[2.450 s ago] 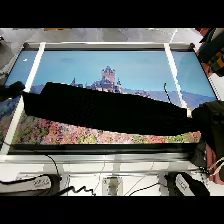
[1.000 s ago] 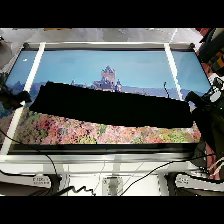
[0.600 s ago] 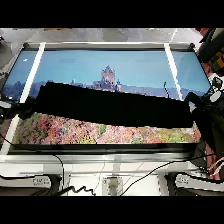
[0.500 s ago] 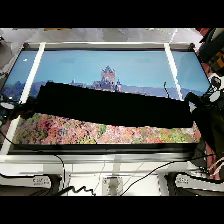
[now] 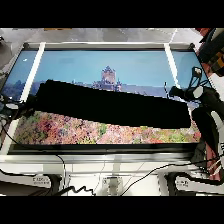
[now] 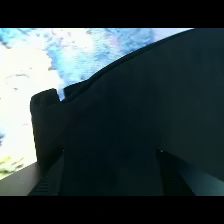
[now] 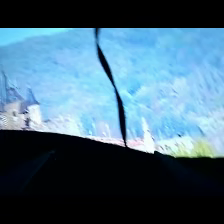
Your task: Fold the clothes and pants, and hang the long-sleeved shirts on hangers.
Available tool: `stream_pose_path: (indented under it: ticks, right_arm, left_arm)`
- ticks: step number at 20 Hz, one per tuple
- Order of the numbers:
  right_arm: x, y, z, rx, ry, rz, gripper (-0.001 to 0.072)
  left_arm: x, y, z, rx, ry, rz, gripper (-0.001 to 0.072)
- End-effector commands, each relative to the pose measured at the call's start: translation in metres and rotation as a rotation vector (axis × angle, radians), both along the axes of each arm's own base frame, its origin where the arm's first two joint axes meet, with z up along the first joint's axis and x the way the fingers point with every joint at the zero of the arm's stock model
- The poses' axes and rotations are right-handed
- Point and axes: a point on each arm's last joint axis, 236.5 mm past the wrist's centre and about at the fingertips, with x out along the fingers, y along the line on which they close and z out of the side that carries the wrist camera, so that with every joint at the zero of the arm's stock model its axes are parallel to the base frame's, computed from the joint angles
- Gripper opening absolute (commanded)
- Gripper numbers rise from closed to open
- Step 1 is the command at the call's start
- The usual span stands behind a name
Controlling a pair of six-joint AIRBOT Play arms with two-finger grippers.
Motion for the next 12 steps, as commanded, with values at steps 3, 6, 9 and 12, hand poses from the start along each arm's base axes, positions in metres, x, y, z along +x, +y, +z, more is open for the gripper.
stream_pose_path:
  ticks: [3,6,9,12]
  right_arm:
    - [0.023,0.019,0.023,-0.02,-0.101,0.043,0.0691]
    - [0.023,0.019,0.022,-0.02,-0.101,0.043,0.0691]
    - [0.023,0.02,0.022,-0.019,-0.101,0.043,0.0691]
    - [0.023,0.023,0.022,0.004,-0.099,0.036,0.0691]
  left_arm:
    - [-0.024,-0.007,0.034,0.064,0.054,-0.169,0.072]
    - [-0.034,-0.011,0.048,0.049,0.063,-0.192,0.072]
    - [-0.043,-0.014,0.037,0.0,0.109,-0.161,0.072]
    - [-0.043,-0.008,0.015,-0.007,0.142,-0.137,0.072]
